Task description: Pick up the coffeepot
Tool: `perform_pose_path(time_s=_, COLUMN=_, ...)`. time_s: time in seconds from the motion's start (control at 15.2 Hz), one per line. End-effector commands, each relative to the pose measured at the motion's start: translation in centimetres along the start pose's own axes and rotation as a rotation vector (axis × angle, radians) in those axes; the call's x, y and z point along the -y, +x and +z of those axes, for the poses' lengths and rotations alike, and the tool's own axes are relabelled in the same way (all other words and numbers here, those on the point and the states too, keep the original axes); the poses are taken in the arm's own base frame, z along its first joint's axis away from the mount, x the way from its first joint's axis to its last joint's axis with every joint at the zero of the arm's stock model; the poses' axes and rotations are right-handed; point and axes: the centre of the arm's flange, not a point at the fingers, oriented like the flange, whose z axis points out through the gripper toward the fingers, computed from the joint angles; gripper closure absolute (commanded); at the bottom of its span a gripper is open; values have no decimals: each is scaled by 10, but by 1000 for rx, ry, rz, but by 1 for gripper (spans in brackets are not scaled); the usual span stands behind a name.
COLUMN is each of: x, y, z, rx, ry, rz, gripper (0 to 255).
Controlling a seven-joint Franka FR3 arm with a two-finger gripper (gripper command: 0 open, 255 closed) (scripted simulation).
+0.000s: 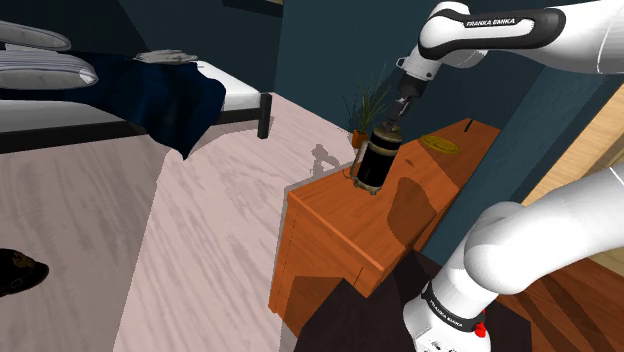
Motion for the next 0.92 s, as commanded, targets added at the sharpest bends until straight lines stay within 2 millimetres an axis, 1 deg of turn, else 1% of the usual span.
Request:
perform_pose_path(time_s=0.0, x=0, y=0, z=1, rx=1, ry=1, rz=0, gripper=255)
perform_pose_path(time_s=0.86, x=2, y=6, z=-67, rx=1, ry=1, rz=0, gripper=255)
